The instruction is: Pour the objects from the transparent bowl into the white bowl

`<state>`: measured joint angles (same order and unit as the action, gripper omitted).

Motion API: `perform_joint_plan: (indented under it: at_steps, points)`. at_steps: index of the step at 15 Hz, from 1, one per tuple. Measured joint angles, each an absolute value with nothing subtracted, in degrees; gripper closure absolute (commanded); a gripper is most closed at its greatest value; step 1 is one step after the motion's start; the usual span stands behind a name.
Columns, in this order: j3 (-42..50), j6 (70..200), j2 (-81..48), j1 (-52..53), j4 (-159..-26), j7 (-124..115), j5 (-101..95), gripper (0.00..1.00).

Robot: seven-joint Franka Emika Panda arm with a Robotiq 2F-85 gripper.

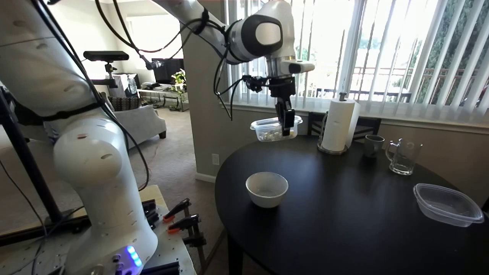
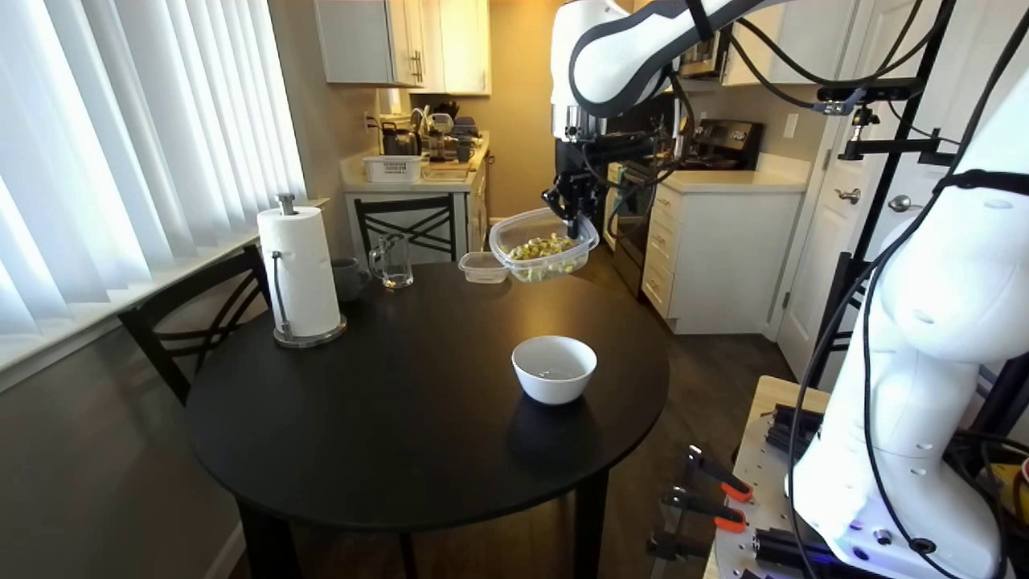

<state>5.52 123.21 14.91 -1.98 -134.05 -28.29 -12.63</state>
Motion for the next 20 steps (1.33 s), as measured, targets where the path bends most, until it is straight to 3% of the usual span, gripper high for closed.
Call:
perform_joint_plan:
  at_steps: [9, 20]
  points:
    - [-0.5, 118.1, 13.5, -5.8, -133.8, -33.4, -31.4, 0.97]
    - [-0.3, 120.7, -1.8, -5.1, -129.1, -60.3, -50.1, 0.97]
